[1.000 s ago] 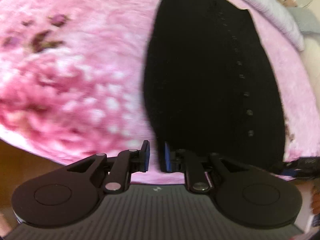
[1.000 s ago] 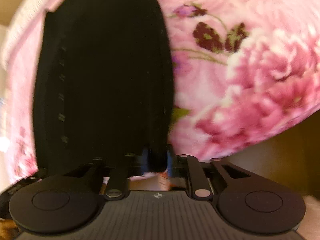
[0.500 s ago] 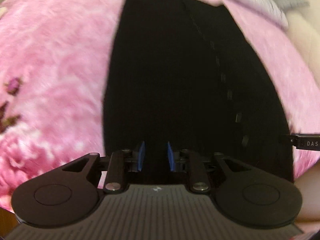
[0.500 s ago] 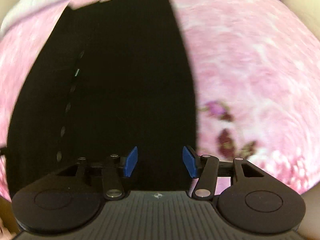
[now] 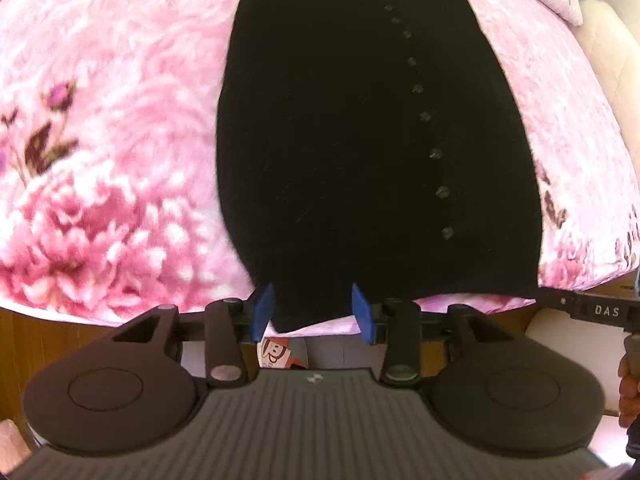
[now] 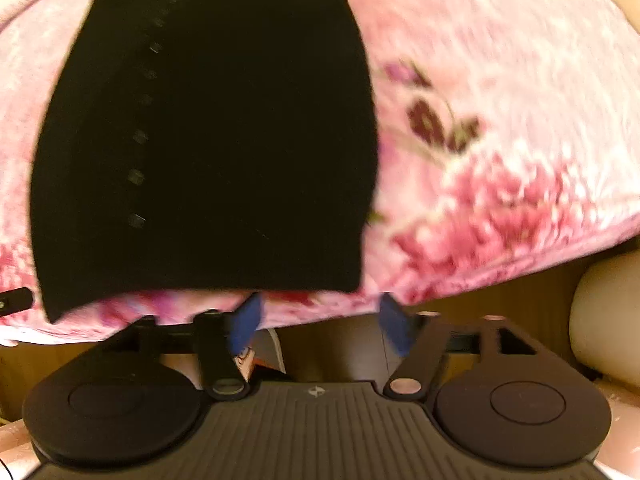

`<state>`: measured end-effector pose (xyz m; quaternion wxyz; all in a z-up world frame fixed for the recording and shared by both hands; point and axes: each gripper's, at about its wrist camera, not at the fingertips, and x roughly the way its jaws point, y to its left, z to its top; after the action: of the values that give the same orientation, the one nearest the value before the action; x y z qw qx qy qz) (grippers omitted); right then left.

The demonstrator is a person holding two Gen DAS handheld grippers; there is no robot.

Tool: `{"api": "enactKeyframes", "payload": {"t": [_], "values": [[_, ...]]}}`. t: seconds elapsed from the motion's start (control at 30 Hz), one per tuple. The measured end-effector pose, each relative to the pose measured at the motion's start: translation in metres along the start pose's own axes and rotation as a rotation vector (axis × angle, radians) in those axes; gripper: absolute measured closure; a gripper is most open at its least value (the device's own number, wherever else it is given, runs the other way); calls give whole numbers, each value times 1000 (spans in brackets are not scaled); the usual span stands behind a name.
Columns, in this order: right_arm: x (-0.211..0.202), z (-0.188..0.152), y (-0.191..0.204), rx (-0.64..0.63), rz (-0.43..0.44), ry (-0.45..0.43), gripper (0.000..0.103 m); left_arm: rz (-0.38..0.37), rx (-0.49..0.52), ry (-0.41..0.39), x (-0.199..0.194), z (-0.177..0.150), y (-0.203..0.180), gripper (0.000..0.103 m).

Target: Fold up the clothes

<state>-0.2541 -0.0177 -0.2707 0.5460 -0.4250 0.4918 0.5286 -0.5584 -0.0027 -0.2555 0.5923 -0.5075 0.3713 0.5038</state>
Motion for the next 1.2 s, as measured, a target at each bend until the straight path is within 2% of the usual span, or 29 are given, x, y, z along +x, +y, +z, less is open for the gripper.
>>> {"api": "enactKeyframes", "payload": {"t": [0.07, 0.1, 0.23, 0.37, 0.5, 0.8, 1.2], "values": [[-5, 5, 8, -29, 3, 3, 22, 29, 12, -17, -13, 0, -13, 58], [-6, 6, 12, -40, 3, 15, 14, 44, 15, -28, -20, -1, -19, 55], [-35, -5, 11, -55, 46, 13, 14, 87, 16, -69, -53, -19, -48, 48], [-74, -22, 3, -83, 58, -43, 14, 131, 30, -116, -91, -52, -80, 38], [-117, -45, -13, -110, 57, -107, 14, 126, 51, -168, -116, -77, -102, 36], [-179, -85, -38, -141, 77, -212, 14, 160, 73, -297, -170, -129, -140, 28], [-211, -122, -50, -156, 93, -240, 14, 193, 64, -361, -204, -176, -161, 27]]}}
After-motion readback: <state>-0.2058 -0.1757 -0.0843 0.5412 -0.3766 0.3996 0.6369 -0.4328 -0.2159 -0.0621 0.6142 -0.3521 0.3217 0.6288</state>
